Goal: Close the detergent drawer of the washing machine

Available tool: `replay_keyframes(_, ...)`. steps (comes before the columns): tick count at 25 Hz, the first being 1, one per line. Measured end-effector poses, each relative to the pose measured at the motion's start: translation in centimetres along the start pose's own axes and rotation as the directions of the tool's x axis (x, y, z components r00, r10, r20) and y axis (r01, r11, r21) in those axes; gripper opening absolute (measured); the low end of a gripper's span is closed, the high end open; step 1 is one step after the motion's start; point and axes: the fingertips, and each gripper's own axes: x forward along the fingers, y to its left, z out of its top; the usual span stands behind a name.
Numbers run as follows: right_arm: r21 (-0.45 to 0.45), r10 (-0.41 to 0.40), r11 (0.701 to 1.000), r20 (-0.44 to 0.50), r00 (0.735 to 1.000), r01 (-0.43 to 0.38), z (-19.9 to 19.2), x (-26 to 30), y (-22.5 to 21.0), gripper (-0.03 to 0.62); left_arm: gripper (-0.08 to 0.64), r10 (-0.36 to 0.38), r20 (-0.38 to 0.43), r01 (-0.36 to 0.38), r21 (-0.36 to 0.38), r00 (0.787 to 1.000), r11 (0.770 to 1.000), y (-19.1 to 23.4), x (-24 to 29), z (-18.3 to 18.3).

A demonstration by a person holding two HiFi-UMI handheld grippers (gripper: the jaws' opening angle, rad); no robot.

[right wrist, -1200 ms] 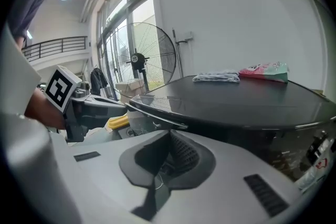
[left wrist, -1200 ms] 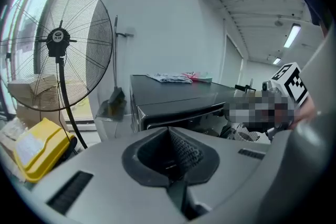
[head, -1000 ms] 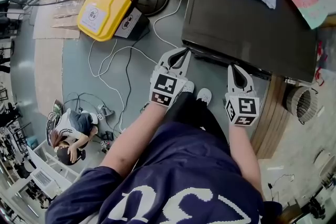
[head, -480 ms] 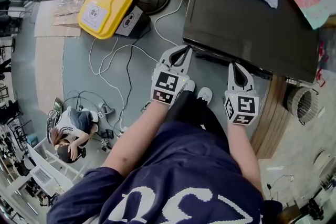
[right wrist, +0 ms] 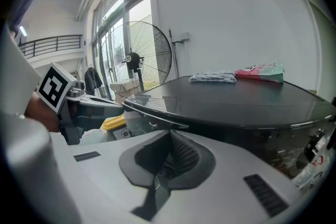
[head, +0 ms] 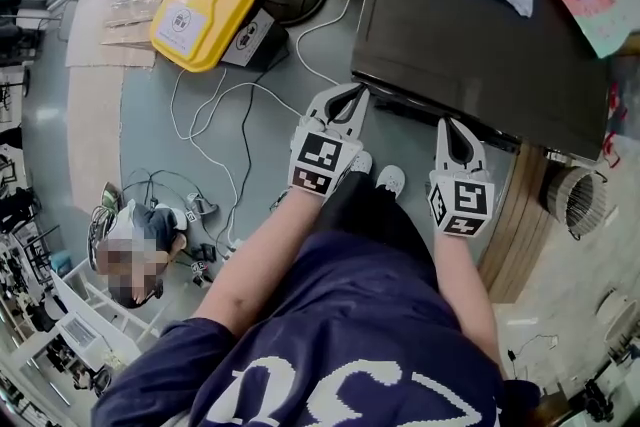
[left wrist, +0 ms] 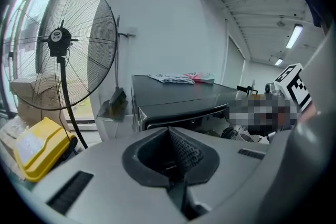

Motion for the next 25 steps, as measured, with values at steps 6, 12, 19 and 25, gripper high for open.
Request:
replay_keyframes(6, 0.012, 0.001, 1.0, -0.02, 1.0, -0.001, 0.3, 1.0, -0.4, 0.015, 0.018, -0.027, -0.011, 0.028, 0.007, 1.0, 1.0, 0.4, 1.1, 0.5)
replay_keyframes(12, 0.009, 0.006, 1.0, -0.021, 1.0, -0.006, 0.3, 1.2, -0.1, 0.016, 0.018, -0.015, 0.008, 0.015, -0.017, 1.0, 1.0, 0.6, 0.9, 0.5)
replay_keyframes(19, -0.048, 0.02, 0.999, -0.044, 0.999, -0.022, 0.0, 1.1, -0.2, 0.017, 0.018, -0.001, 0.011, 0.001, -0.009, 1.0, 1.0, 0.5, 1.0, 0.3)
replay_keyframes(25, -0.018, 0.002, 1.0, -0.045, 0.999, -0.003, 0.1, 0.9, 0.3, 0.017, 0.018, -0.02, -0.044, 0.022, 0.027, 0.999, 0.999, 0.7, 0.5, 0.1)
